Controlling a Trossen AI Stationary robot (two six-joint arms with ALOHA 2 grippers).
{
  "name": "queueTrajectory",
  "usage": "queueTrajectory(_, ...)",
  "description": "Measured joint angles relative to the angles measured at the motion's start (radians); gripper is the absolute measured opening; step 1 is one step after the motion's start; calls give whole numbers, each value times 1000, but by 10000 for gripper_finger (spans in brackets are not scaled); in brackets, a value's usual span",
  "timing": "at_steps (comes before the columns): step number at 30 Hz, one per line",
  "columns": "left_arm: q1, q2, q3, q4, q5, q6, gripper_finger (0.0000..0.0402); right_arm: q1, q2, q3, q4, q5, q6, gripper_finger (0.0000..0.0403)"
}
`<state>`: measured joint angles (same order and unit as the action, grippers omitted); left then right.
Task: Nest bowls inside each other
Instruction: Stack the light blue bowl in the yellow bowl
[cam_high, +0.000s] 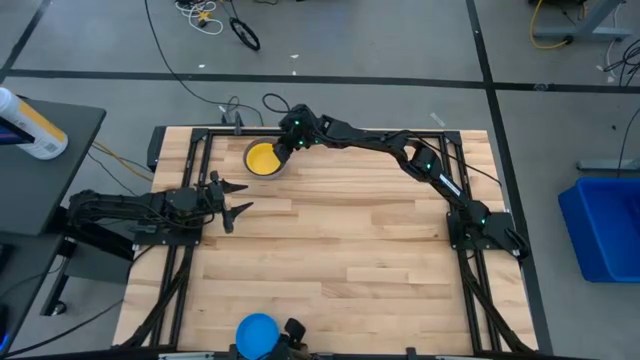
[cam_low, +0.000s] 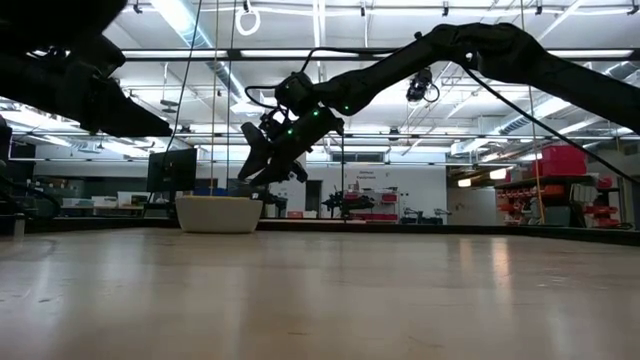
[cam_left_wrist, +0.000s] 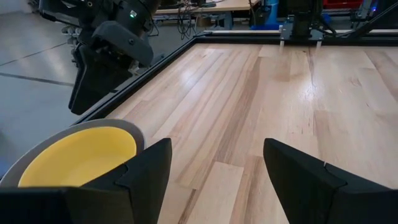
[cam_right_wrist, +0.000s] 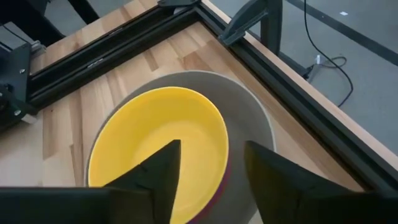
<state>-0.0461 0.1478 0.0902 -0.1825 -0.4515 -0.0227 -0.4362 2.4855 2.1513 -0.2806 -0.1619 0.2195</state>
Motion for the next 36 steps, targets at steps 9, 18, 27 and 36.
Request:
queueTrajectory(9,0,0,0,0,0,0,261,31,-3,-1,88,-47,-73,192)
queueTrajectory(18,0,0,1,-17,1,0,261,139,-68,-2,177,-162,-216,179)
queueTrajectory(27,0,0,1,-15,3,1,261,192,-334,-97,-15,-356,-392,167)
queueTrajectory(36,0,0,1,-11,8,0,261,259,-909,-771,485,-414,-394,174)
